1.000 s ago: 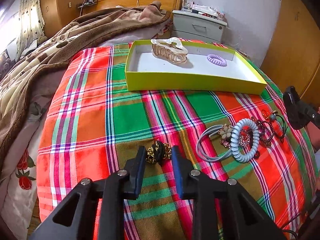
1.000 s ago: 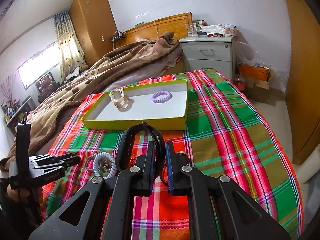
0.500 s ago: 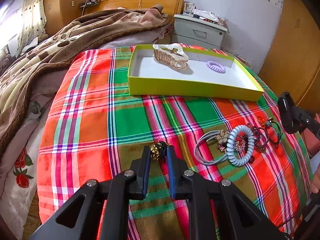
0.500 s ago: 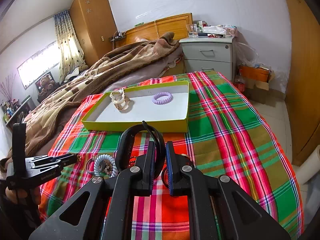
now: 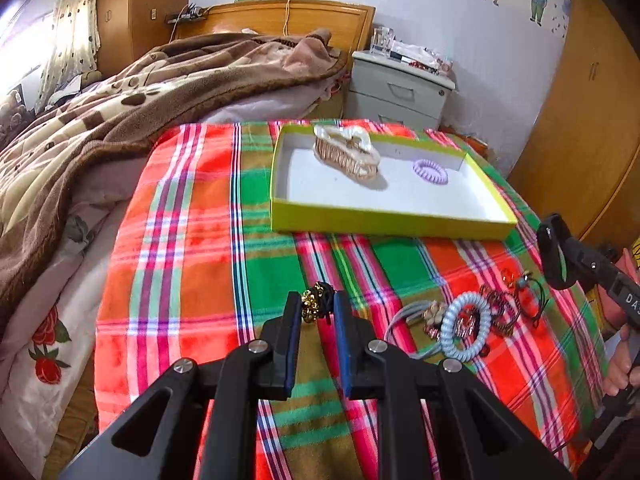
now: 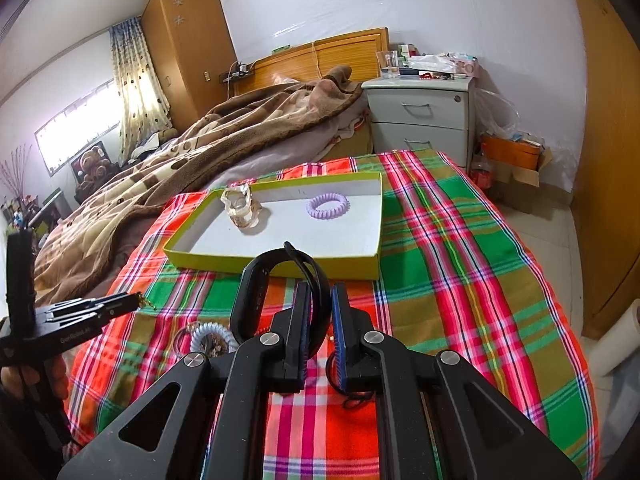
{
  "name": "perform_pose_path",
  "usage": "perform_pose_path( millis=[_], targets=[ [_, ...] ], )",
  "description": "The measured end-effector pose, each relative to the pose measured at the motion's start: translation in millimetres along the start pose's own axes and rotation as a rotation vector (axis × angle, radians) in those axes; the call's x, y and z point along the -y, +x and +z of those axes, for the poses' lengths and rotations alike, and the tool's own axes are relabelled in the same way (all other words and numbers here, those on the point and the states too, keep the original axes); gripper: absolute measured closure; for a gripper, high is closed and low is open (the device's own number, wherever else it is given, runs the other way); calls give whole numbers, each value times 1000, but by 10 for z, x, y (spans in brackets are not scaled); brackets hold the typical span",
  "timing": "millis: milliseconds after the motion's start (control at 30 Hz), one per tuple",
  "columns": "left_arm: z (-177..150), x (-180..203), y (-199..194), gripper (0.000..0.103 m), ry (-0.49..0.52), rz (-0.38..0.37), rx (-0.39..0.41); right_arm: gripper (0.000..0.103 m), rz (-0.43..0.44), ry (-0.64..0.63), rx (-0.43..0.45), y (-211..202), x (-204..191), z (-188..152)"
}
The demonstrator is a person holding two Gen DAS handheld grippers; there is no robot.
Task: Organize jewelry
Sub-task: 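Carry the brooch with the left gripper while the right carries the black band into the box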
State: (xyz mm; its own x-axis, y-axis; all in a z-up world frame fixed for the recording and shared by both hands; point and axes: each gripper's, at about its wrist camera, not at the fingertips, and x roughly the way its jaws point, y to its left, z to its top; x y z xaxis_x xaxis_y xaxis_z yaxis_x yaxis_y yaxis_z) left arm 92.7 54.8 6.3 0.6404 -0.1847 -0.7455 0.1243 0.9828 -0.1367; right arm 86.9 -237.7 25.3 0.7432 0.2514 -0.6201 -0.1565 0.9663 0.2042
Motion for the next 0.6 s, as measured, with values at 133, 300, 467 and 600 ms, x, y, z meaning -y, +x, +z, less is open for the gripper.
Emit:
perform_pose_path(
  millis=[133,300,467,600],
  targets=[
    [173,-18,-2,86,-8,-23,9,92,-1,0,-11,98,10,157],
    [415,-10,34,86,-8,-36,28,92,13,-5,-36,295,-8,383],
    [667,0,113,86,4,-42,51,92,32,-8,-68,551,-31,654],
    [809,5,239,86,3,-54,44,92,44,-3,-118,844,-38,834]
  ],
)
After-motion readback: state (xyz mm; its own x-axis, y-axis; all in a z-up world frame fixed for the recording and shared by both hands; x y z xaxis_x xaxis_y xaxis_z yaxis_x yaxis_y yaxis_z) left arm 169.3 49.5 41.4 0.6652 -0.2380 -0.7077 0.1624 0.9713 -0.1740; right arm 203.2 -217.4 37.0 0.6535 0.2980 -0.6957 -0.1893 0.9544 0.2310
